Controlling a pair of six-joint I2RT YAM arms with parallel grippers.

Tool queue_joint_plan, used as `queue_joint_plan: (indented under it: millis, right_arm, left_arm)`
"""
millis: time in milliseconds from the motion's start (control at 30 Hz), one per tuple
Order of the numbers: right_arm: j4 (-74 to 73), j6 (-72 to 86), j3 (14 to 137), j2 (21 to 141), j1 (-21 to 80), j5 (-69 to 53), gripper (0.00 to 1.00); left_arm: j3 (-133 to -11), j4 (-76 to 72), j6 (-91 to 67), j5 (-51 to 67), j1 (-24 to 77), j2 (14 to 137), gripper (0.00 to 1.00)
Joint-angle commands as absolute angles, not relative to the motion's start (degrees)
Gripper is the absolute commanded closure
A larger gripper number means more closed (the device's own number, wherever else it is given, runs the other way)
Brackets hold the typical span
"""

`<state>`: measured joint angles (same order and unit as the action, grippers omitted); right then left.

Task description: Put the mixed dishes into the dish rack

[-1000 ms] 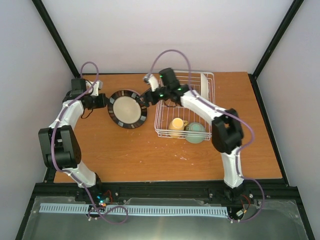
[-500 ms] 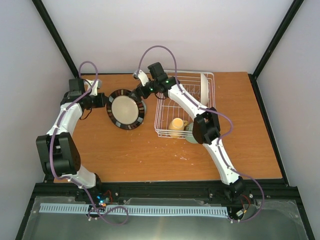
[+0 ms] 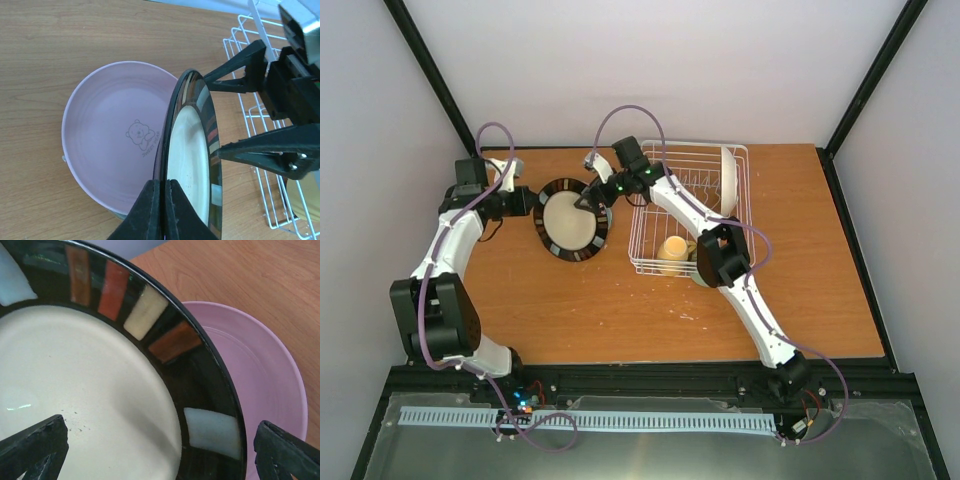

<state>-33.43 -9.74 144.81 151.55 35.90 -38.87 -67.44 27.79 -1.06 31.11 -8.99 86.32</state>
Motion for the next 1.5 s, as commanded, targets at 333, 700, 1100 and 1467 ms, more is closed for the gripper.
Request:
queue_joint_plan:
  millis: [333,700,1100,1467]
  right_arm:
    - [-29.74,-11.35,146.43,153.51,32.91,-50.53,0.00]
    - [-29.41,-11.04,147.15,156.46,34.59,-58.43,0.03]
    - [-33.76,-15.42,146.95,157.48,36.12,-62.16,0.30]
    - [-35.09,-17.53,147.05,157.47,36.09,-59.16,0.97]
  left_arm:
    - [-67.03,22.12,-0.33,39.04,-8.96,79.58,0.99]
    - [-66.14,20.10,-0.74,39.28,-8.96,80.15,0.99]
    - [-69.78,19.86,-0.18,38.16,-8.94,83.56,0.99]
    - [-73.71,19.87,-0.77,36.42,-8.96,90.50,0.99]
